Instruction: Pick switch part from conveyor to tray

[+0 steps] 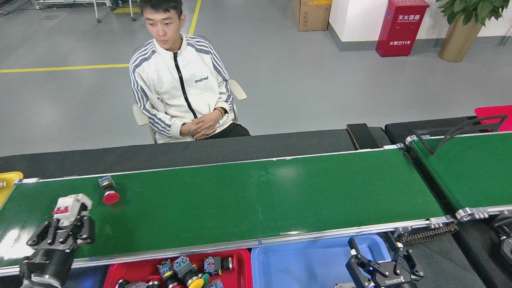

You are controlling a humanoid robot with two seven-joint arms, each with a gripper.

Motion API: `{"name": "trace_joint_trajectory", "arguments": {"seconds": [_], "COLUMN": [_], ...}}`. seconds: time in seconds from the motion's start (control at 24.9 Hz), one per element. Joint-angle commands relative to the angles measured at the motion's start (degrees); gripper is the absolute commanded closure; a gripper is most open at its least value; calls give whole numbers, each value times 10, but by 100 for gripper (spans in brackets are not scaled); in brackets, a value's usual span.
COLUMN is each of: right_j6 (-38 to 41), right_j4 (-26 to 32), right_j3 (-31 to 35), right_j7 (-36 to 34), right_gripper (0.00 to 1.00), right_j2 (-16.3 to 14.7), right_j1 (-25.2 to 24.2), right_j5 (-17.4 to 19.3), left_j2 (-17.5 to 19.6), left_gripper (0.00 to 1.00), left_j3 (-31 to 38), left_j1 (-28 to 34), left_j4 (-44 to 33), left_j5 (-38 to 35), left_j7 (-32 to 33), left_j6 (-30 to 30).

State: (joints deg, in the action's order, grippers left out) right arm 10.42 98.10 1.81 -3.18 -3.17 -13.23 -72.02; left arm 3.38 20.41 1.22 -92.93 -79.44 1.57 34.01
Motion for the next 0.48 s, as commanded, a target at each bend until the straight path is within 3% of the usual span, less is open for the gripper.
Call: {"name": "trace_joint_trajectory", "arguments": {"seconds": [0.0, 0.2, 0.32, 0.4, 0.44], "right_j6": [0, 5, 22, 43, 47], "right_j4": [20, 33, 33, 33, 32], "right_j3": [16, 53, 70, 72, 72], "right_j7": [-4, -2, 0, 1, 1], "right_gripper": [0, 0, 0, 0, 0], "right_j2": [-3, -4, -4, -3, -1], "right_j1": [1, -1, -7, -8, -9], "right_j5": [2, 2, 2, 3, 3], "left_j2": [-16, -65, -83, -91, -93], "left_gripper": [93, 92, 89, 78, 63], "left_j3": [-55, -206, -295, -362, -390], "left_j1": [26, 58, 60, 61, 62], "left_j4": [-65, -90, -90, -90, -89], "left_j5": [5, -12, -52, -97, -105], "left_j7": [8, 41, 43, 44, 44], "left_j6": [47, 63, 37, -3, -25]}}
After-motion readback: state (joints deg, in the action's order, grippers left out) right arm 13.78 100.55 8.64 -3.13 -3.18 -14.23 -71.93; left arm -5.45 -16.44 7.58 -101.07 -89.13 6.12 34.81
